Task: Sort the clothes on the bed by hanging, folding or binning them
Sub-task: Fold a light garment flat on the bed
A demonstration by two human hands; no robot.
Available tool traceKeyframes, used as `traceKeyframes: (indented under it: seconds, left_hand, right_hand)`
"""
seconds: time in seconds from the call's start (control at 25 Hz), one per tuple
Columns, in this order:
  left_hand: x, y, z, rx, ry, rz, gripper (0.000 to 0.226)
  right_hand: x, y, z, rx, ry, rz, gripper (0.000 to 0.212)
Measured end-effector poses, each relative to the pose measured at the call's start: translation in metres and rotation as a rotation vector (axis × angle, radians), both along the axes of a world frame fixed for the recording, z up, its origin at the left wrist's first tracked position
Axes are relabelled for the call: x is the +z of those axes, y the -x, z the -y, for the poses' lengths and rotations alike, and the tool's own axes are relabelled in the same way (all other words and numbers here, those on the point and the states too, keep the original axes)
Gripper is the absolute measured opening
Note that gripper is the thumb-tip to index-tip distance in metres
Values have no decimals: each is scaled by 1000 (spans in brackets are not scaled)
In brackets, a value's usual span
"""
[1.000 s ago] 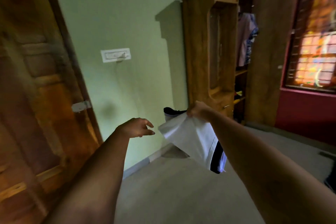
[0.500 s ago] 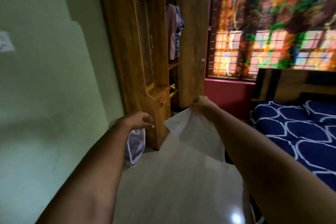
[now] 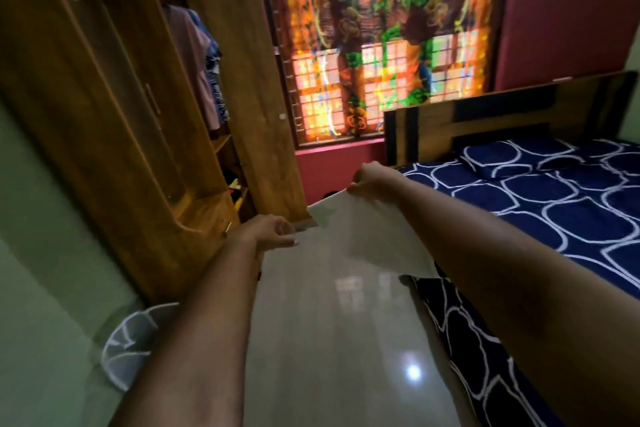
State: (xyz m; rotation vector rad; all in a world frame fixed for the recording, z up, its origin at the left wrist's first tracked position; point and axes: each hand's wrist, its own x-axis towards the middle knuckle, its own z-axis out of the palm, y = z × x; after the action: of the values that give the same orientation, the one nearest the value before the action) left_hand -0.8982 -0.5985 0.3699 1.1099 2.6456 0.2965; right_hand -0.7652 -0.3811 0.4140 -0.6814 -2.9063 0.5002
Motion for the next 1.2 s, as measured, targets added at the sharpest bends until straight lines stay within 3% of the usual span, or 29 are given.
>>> traceKeyframes:
  seconds: [0.24, 0.6, 0.8, 1.2]
  left_hand:
    - [-10, 52, -124, -140, 39, 1, 42]
    - [25, 162, -326, -156, 14, -36, 36]
    - [35, 234, -394, -130, 149, -56, 35]
    - [14, 396, -533, -212, 106, -66, 32]
  right_hand:
    - [-10, 41, -112, -108, -65, 27, 29]
    - [13, 135, -306, -131, -119, 7, 30]
    - [15, 189, -379, -77, -120, 46, 33]
    - [-7, 343, -523, -81, -159, 95, 37]
